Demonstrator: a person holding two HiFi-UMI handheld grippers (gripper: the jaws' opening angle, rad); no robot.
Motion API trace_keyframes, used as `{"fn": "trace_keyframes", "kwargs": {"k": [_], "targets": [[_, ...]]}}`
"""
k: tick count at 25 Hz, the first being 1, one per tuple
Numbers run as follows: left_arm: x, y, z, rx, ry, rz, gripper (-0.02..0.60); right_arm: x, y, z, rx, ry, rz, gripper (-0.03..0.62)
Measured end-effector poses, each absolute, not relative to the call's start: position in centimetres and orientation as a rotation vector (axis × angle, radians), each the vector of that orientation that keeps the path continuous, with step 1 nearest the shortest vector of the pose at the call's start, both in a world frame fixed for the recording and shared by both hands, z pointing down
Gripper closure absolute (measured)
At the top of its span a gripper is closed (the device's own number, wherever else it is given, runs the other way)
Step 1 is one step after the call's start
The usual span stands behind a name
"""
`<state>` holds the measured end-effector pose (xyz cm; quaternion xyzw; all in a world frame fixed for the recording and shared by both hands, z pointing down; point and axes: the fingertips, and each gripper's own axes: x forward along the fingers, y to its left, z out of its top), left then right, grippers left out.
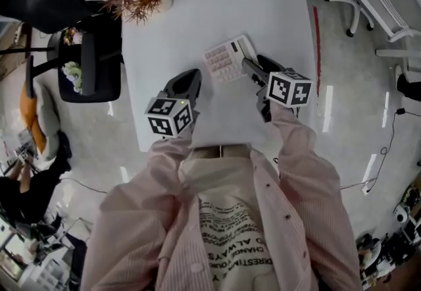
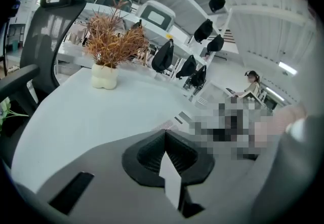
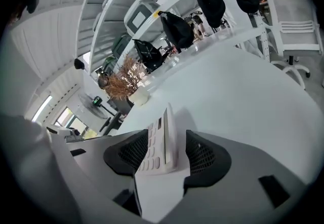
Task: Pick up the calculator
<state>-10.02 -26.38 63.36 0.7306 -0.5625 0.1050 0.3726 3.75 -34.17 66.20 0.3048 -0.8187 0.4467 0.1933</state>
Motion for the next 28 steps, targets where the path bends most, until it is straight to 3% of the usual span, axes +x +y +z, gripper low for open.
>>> {"fn": "trace_keyframes", "kwargs": {"k": [9, 17, 28], "targets": [[-10.4, -26.1, 64.7, 1.851, -1.423, 0.289, 0.58, 2.6, -33.5, 67.9, 0.743, -2.222, 1.253, 0.383], [-10.8, -26.2, 64.7, 1.843, -1.428, 0.284, 0.58, 1.9, -33.4, 68.2, 0.715, -2.202, 1.302, 0.473], [-10.6, -26.2, 64.8, 1.854, -1.421, 0.291, 0.58, 1.9, -33.2, 67.8, 0.681, -2.232, 1.388, 0.501]]}}
